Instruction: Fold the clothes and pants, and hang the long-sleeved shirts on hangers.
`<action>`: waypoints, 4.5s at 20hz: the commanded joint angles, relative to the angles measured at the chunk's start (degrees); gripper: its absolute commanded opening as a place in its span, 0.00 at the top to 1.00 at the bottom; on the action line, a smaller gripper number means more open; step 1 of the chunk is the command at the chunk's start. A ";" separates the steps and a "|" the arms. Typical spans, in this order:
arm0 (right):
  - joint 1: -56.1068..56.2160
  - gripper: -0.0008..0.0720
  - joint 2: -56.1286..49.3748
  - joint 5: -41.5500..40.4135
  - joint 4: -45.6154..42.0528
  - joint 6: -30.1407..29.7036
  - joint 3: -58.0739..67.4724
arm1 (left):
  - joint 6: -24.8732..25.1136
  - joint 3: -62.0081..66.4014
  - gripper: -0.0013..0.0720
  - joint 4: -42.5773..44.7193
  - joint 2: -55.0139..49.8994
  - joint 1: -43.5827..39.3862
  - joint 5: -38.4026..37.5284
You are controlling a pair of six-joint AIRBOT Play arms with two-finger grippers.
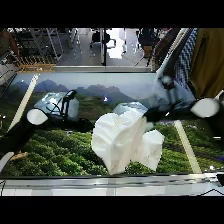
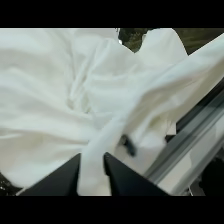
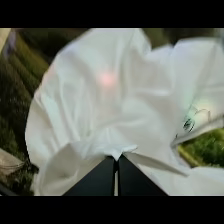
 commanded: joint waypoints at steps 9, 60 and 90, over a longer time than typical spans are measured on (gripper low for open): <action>0.07 0.97 2.78 6.88 -2.32 3.37 16.81 | 12.90 -6.32 0.01 -8.22 -9.22 -21.18 29.18; 22.10 0.97 -30.12 -3.80 -26.43 26.62 29.66 | -20.74 6.05 0.40 37.13 -2.38 1.97 10.38; 22.21 0.97 -30.14 -7.80 -22.21 15.41 29.66 | -14.51 5.62 0.54 46.60 -9.84 68.24 2.93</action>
